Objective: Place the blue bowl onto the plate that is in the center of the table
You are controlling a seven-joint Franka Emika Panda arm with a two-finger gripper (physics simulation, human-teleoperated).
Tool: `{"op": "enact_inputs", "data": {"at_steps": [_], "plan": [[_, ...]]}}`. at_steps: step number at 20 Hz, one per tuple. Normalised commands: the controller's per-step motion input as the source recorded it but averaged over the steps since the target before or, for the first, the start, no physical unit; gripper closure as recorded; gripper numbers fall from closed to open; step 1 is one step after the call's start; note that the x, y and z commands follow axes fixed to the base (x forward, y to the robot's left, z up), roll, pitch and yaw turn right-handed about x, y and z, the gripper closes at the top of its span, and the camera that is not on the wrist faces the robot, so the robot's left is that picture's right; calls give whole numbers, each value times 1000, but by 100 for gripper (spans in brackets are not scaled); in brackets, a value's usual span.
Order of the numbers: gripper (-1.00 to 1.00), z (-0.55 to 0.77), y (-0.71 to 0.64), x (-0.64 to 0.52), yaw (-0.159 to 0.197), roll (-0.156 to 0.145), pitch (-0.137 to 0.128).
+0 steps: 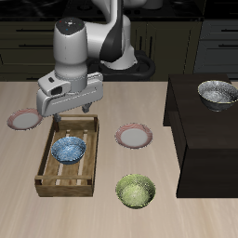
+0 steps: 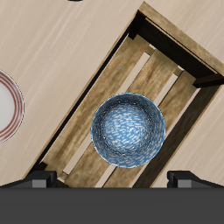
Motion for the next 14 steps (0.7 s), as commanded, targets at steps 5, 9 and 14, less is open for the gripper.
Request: {"op": "enact_inputs", "data": {"at_steps": [5,9,14], "plan": [[-100,-145,5,7,138,0,-2],[-100,-53,-36,77,87,-17,-27],[-100,-67,-15,117,53,-8,-2]]}}
